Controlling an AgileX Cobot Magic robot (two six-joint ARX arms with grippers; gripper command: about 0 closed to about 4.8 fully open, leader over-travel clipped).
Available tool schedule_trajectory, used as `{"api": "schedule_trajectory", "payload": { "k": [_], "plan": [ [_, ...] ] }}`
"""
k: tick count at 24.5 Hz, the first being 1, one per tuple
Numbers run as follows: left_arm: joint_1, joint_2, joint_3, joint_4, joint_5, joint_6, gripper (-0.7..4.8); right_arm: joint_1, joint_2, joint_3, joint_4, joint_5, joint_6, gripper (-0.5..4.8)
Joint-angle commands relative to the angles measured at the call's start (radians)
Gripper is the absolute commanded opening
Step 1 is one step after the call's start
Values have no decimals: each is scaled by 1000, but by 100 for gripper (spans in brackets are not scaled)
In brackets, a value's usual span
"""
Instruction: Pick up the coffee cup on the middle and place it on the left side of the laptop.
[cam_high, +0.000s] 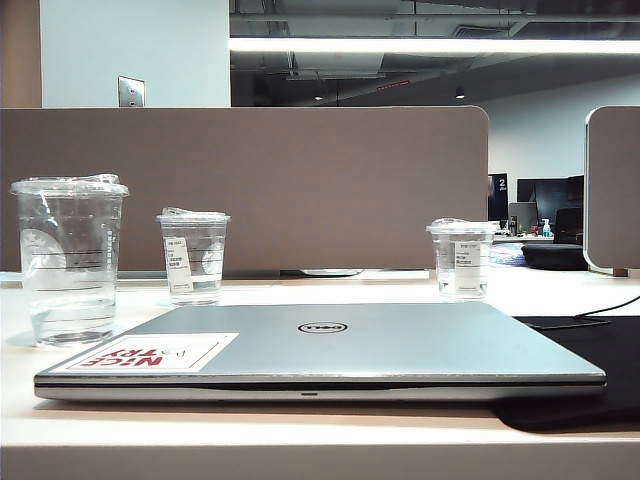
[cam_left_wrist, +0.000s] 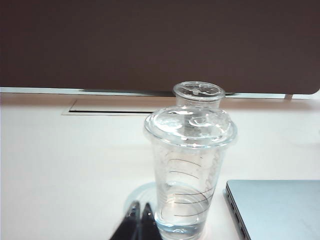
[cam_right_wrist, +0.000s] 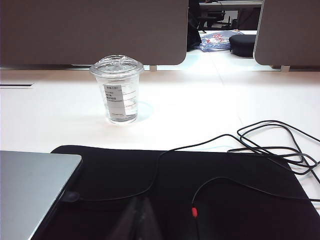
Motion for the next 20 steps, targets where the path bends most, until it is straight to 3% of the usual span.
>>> {"api": "schedule_trajectory", "payload": {
  "k": [1,12,20],
  "plan": [
    [0,0,3,10,0,-2,-5,0,-2,-4,24,2,-1,-5],
    [0,0,3,10,0,-2,-5,-5,-2,-4,23,1,0,-5],
    [1,0,3,10,0,-2,-5,-103,-2,-4,23,-1,-1,-5]
  ]
}}
